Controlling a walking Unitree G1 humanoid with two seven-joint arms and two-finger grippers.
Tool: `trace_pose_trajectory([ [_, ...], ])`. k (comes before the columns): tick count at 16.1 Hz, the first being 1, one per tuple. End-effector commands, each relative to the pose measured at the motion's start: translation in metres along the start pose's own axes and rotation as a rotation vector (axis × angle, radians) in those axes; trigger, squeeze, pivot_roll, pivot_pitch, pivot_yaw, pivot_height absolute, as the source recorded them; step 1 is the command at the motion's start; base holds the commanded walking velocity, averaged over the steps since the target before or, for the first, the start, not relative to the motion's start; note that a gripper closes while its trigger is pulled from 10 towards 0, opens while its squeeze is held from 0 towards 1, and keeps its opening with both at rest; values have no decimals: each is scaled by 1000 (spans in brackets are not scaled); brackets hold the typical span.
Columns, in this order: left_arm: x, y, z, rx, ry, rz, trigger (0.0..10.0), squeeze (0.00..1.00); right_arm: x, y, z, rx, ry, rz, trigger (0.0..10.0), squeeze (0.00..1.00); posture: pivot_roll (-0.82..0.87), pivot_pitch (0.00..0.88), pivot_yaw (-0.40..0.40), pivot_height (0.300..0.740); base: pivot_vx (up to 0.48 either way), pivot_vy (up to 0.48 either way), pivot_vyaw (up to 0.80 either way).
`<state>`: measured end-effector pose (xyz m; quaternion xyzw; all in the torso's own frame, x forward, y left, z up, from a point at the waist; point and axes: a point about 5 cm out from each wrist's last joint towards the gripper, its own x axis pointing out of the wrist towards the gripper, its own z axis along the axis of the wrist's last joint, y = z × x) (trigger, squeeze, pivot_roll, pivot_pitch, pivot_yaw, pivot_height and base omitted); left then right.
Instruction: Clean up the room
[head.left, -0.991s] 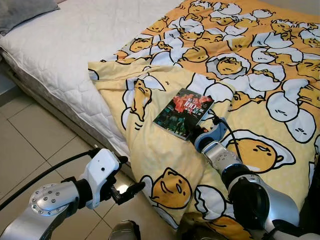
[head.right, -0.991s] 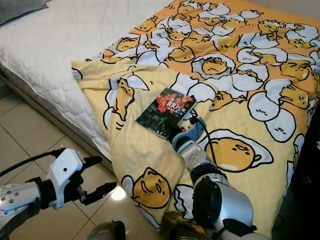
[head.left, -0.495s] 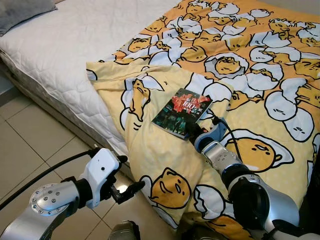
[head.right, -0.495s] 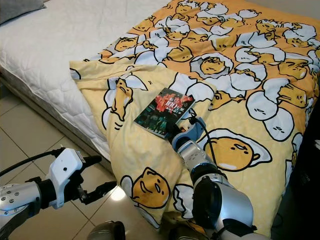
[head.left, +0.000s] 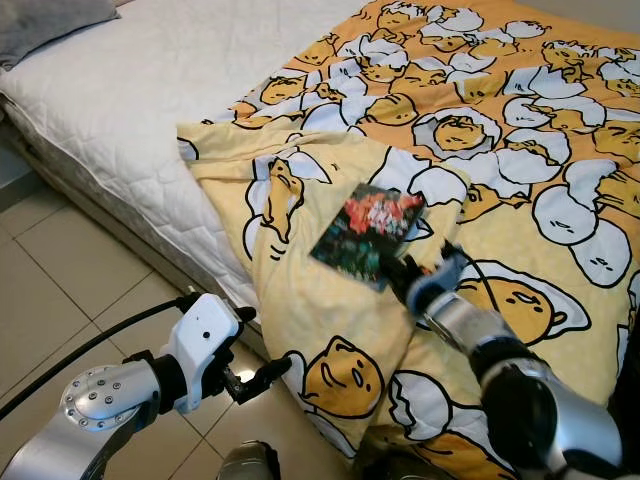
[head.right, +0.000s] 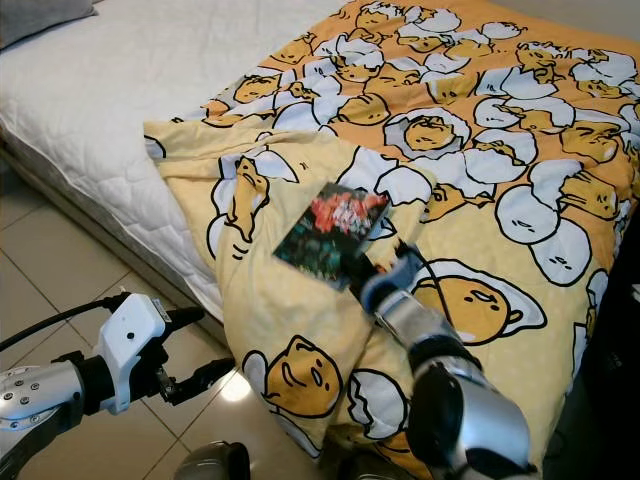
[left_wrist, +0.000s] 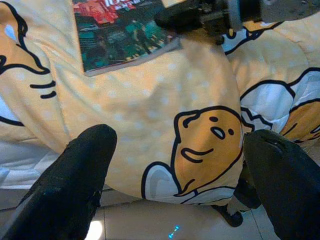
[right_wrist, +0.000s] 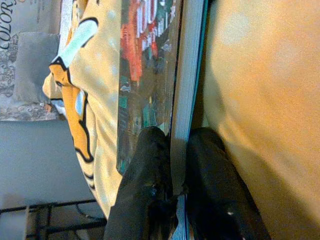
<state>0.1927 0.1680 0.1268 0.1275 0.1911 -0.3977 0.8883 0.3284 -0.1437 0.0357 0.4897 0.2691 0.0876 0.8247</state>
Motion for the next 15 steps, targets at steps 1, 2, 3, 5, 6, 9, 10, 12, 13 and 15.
trace_pose_trajectory([
  [1, 3, 0, -2, 4, 8, 1, 10000, 980, -6, -8, -4, 14, 40, -6, 0, 0, 154, 121, -13, 740, 0, 0, 0],
  [2, 4, 0, -2, 4, 4, 0, 10000, 980, -8, -12, -7, 16, 58, -8, 0, 0, 152, 117, -9, 740, 0, 0, 0],
  [3, 4, 0, -2, 5, 3, -1, 10000, 980, -8, -13, -10, 14, 66, -10, 0, 0, 151, 116, -8, 740, 0, 0, 0],
  [5, 5, -1, -2, 15, 6, -9, 10000, 980, -5, -12, -24, -24, 122, -34, 10000, 0, 155, 117, -2, 740, 0, 0, 0],
  [6, 5, -1, -3, 16, 7, -10, 10000, 980, -4, -10, -27, -30, 132, -31, 10000, 0, 158, 114, -2, 740, 0, 0, 0],
  [9, 4, -3, -4, 18, 9, -13, 10000, 980, -2, -12, -29, -34, 115, -63, 10000, 1000, 160, 110, -4, 740, 0, 0, 0],
  [10, 4, -4, -4, 18, 9, -15, 10000, 980, -2, -16, -30, -41, 99, -102, 10000, 1000, 162, 112, -6, 740, 0, 0, 0],
  [12, 3, -4, -3, 19, 10, -17, 10000, 980, -3, -23, -35, -61, 83, -174, 10000, 1000, 173, 123, -2, 740, 0, 0, 0],
  [13, 2, -4, -3, 20, 10, -17, 10000, 980, -3, -23, -36, -64, 84, -177, 10000, 1000, 173, 123, -2, 740, 0, 0, 0],
  [15, 0, -5, -4, 18, 22, -23, 10000, 980, 3, -14, -43, -65, 98, -160, 10000, 1000, 179, 133, 3, 740, 0, 0, 0],
])
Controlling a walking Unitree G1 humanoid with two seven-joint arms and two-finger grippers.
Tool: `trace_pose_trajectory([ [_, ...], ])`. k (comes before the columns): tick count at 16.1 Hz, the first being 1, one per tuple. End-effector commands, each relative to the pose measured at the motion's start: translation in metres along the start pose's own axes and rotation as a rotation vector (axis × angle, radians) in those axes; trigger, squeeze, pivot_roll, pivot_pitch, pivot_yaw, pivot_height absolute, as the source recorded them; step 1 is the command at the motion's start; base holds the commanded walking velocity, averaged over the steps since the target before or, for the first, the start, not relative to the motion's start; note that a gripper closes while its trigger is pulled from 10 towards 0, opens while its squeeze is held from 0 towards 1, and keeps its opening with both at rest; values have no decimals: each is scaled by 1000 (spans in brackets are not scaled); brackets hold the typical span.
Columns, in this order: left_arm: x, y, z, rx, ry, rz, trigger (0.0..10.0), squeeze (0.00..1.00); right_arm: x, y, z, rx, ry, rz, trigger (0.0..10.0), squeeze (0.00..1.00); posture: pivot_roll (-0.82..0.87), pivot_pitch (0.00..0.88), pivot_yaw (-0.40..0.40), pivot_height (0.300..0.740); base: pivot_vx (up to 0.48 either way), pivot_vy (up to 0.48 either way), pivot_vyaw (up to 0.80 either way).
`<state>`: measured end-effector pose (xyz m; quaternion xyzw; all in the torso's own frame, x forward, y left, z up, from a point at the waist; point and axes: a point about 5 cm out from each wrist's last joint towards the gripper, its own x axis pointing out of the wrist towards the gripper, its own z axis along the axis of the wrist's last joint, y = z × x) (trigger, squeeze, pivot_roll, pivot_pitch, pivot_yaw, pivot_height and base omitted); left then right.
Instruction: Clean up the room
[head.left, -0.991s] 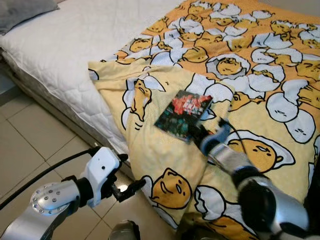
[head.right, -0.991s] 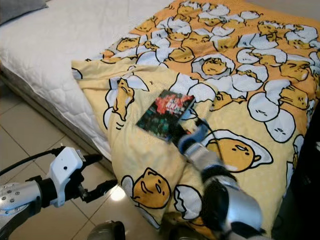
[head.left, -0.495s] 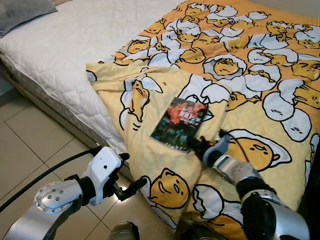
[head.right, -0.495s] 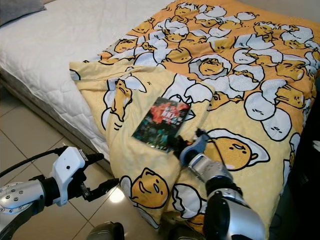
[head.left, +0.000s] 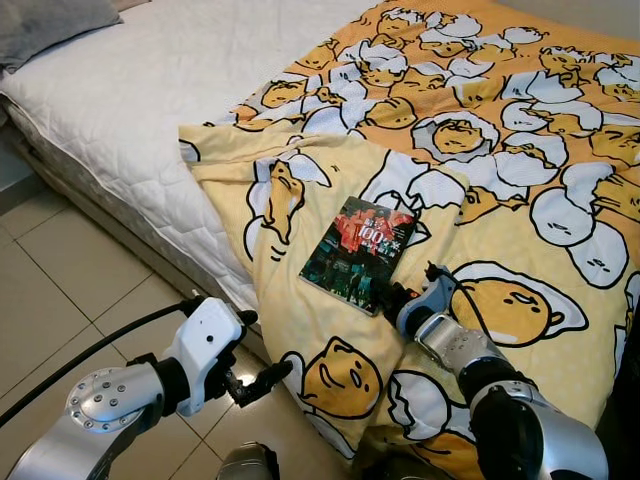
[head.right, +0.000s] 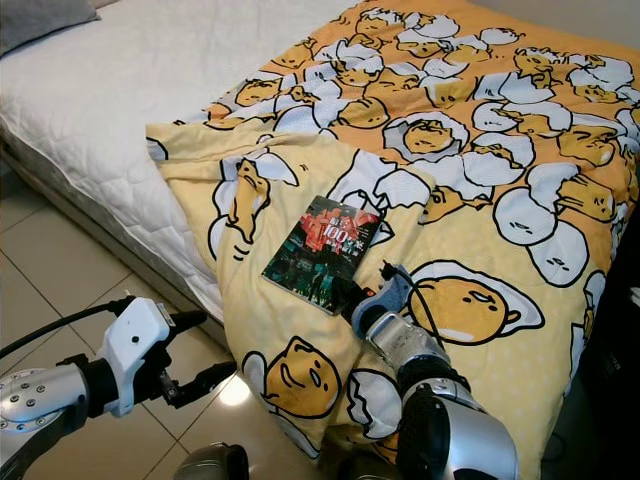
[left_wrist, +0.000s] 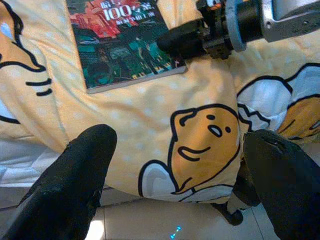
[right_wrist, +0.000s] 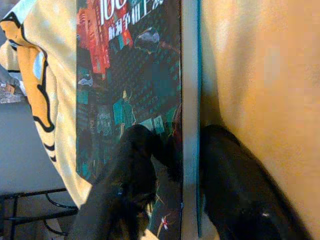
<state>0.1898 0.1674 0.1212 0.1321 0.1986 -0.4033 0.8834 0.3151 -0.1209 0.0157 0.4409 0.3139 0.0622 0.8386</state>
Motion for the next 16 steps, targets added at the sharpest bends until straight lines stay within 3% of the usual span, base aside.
trace_pose_trajectory([
  [1, -2, -3, 1, 14, 7, -12, 10000, 980, 2, -1, -14, 2, 56, -33, 10000, 929, 179, 134, 2, 740, 0, 0, 0],
  [2, -2, -3, 1, 14, 7, -13, 10000, 980, 3, 1, -15, -20, 60, -40, 10000, 0, 179, 136, 2, 740, 0, 0, 0],
  [5, -1, -4, 2, 14, 6, -14, 10000, 980, 5, 1, -21, -78, 67, -83, 10000, 0, 193, 149, -5, 740, 0, 0, 0],
  [7, -5, -3, 0, 7, 12, -2, 10000, 980, 12, 25, -16, 11, 26, 56, 10000, 0, 198, 154, -9, 740, 0, 0, 0],
  [8, -6, -3, 0, 6, 13, 0, 10000, 980, 13, 31, -14, 30, 17, 95, 5882, 0, 198, 154, -9, 740, 0, 0, 0],
  [9, -6, -2, 0, 6, 14, 2, 10000, 980, 14, 38, -11, 53, 7, 144, 3725, 0, 198, 151, -9, 740, 0, 0, 0],
  [11, -6, -1, 1, 8, 13, 5, 10000, 980, 16, 46, -9, 74, -3, 199, 471, 0, 199, 151, -6, 740, 0, 0, 0],
  [12, -5, -1, 1, 9, 12, 5, 10000, 984, 16, 48, -9, 75, -6, 204, 0, 0, 200, 152, -4, 740, 0, 0, 0],
  [16, -4, -2, 1, 11, 13, 0, 10000, 976, 17, 47, -9, 87, -19, 183, 0, 0, 201, 150, 3, 740, 0, 0, 0],
])
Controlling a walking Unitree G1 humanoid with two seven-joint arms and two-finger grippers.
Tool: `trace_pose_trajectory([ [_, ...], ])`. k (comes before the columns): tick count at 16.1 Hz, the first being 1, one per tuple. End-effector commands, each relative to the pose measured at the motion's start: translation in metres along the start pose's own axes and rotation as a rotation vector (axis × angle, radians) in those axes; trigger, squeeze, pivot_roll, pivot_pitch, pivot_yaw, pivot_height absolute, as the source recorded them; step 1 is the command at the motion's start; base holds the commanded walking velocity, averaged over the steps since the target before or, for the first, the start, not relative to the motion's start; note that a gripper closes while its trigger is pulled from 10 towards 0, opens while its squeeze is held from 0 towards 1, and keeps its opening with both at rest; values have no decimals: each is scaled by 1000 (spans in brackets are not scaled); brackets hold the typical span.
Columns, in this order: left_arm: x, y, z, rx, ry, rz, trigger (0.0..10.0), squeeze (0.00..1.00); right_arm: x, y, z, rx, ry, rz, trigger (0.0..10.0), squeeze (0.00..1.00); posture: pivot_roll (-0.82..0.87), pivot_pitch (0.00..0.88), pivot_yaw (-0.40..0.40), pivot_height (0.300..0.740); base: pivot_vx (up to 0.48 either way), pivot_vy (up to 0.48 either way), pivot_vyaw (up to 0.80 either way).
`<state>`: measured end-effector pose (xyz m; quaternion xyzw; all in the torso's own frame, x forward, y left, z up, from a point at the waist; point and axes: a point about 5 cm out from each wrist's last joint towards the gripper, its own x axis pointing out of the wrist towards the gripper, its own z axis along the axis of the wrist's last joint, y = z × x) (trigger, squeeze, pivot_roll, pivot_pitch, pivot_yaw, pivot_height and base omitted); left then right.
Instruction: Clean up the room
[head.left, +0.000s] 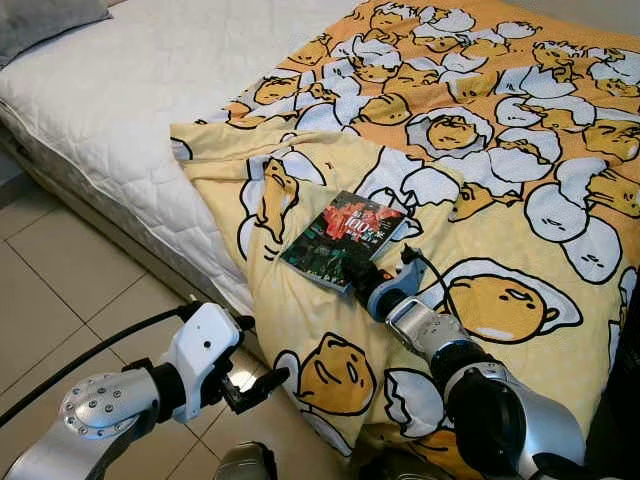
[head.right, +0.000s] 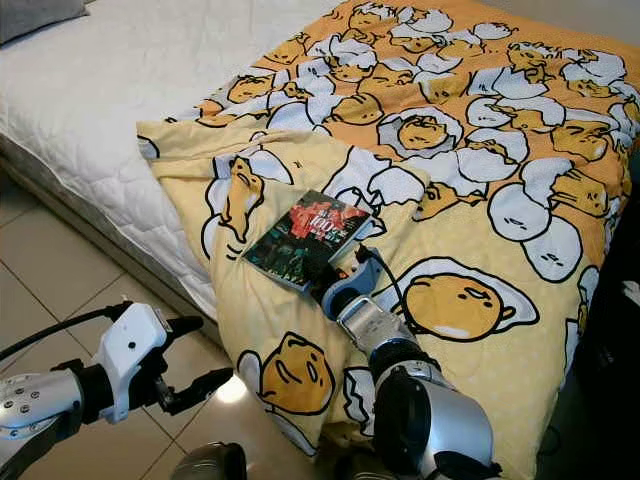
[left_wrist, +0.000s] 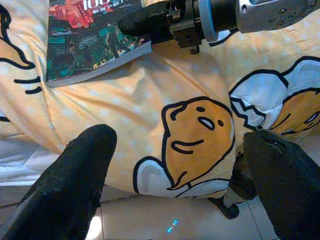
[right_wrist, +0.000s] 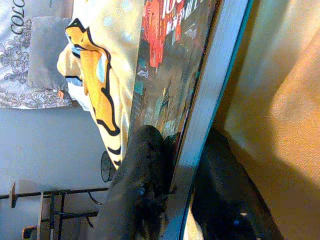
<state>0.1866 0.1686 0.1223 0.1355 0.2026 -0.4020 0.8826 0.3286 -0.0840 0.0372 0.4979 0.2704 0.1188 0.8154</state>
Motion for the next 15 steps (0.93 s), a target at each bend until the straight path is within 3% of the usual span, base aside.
trace_pose_trajectory([
  [1, -2, 1, 1, 11, 3, -2, 10000, 980, 2, 3, -1, -6, 4, -2, 0, 0, 201, 150, 4, 740, 0, 0, 0],
  [5, -2, 2, 0, 10, -2, 8, 10000, 980, 1, 2, -1, 3, -16, 7, 0, 0, 186, 119, -5, 740, 0, 0, 0],
  [9, 4, 11, 1, -18, -74, 98, 10000, 980, -4, 1, 18, 55, -86, 68, 0, 0, 134, 0, -38, 740, 0, 0, 0],
  [12, 12, 27, 7, -69, -175, 275, 10000, 980, -17, 0, 39, -62, -154, 132, 0, 0, 94, 0, -28, 740, 0, 0, 0],
  [14, 18, 33, 7, -91, -189, 358, 10000, 980, -30, 4, 52, -171, -225, 149, 0, 0, 61, 0, -6, 740, 0, 0, 0],
  [15, 28, 37, 10, -83, -191, 385, 10000, 984, -44, 10, 60, -317, -300, 125, 0, 0, 41, 0, 14, 740, 0, 0, 0],
])
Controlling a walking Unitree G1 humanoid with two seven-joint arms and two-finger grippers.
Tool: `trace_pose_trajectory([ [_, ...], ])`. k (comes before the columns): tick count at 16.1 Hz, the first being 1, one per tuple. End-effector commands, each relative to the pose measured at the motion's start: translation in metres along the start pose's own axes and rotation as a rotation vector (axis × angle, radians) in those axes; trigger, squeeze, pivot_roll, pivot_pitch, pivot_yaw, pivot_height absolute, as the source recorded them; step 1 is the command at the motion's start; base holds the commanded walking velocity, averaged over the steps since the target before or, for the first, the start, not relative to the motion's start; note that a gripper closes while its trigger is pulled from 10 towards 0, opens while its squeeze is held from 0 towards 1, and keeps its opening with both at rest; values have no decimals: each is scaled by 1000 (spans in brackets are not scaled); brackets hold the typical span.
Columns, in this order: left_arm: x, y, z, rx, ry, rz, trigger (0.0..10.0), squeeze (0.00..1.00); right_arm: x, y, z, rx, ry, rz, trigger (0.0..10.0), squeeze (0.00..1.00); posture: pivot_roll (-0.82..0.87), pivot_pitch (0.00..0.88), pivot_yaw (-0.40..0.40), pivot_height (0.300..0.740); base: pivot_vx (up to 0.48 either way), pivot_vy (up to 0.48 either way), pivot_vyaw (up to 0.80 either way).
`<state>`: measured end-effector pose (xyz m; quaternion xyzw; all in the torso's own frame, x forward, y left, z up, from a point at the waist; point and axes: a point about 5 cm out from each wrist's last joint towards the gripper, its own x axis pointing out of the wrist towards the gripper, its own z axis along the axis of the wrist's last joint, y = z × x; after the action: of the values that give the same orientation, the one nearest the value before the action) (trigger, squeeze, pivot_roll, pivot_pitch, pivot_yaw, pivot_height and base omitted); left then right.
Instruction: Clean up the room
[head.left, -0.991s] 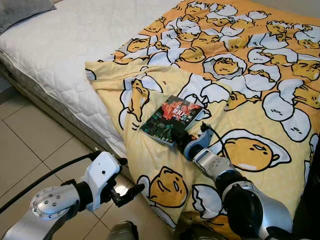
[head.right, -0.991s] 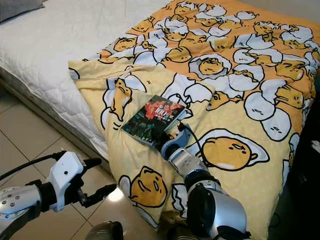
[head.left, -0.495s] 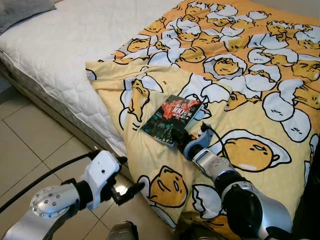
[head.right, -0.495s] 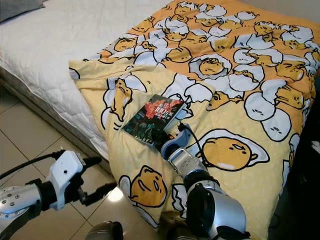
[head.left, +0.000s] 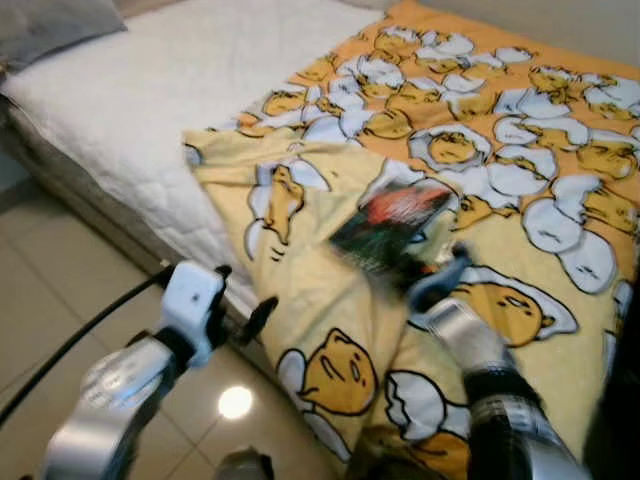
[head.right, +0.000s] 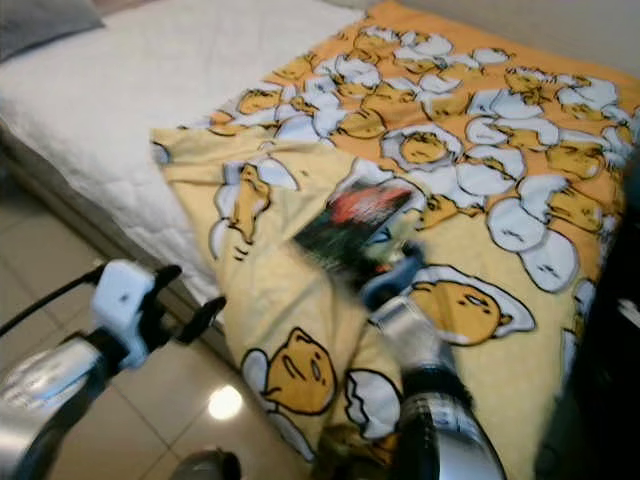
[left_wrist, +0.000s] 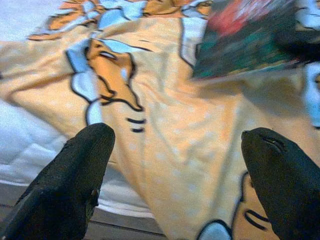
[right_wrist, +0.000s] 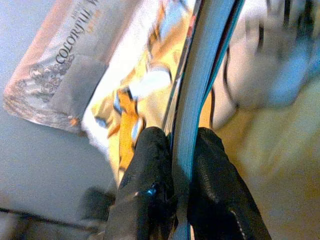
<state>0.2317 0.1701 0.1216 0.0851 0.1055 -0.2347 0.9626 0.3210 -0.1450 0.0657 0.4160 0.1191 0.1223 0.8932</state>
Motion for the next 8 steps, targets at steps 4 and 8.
trace_pose_trajectory([
  [4, 24, 2, 2, 9, 9, 90, 10000, 965, -21, 22, 32, -311, -173, -97, 10000, 0, 13, 0, 44, 740, 0, 0, 0],
  [8, 33, 5, 4, 30, -14, 138, 10000, 851, -39, 21, 28, -562, -167, -244, 10000, 0, -12, 0, 52, 740, 0, 0, -291],
])
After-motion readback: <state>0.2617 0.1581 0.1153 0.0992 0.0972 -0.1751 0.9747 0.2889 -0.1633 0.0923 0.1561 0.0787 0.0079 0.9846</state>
